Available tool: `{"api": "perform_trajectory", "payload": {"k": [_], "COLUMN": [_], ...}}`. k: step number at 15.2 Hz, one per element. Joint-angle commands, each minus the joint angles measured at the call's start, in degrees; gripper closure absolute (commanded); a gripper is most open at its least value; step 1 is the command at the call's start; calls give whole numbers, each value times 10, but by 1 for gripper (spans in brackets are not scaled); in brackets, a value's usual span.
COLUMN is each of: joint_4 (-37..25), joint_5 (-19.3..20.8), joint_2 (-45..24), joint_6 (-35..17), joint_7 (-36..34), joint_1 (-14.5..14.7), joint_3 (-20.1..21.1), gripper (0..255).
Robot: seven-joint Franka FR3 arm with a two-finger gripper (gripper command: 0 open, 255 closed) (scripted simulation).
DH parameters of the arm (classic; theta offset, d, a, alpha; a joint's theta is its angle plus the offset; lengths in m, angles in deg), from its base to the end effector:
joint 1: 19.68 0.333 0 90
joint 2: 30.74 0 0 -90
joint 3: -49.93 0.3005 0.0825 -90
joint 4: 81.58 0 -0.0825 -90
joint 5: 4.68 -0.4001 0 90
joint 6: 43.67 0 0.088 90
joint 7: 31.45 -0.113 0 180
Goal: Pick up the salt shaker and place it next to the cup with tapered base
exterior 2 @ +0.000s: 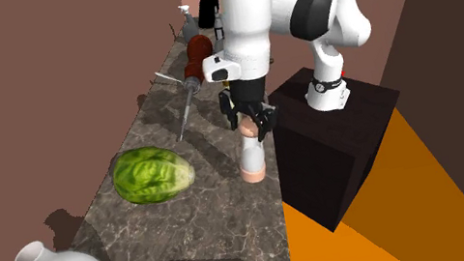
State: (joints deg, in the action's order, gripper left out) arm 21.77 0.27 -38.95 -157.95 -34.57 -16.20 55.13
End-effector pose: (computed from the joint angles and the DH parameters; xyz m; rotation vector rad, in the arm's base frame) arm 0.6143 0.0860 0.4402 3.0726 0.1991 0.0844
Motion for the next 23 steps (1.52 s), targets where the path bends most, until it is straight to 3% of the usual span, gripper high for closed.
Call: {"api": "perform_trajectory", "payload": {"k": [1,23], "joint_4": [-12,-186], "joint_5": [-1,-4], "joint_2": [4,1], "joint_6": [16,187], "joint_7": [1,12], "joint_1": [0,2], "joint_3": [0,2], "gripper": [255,255]}}
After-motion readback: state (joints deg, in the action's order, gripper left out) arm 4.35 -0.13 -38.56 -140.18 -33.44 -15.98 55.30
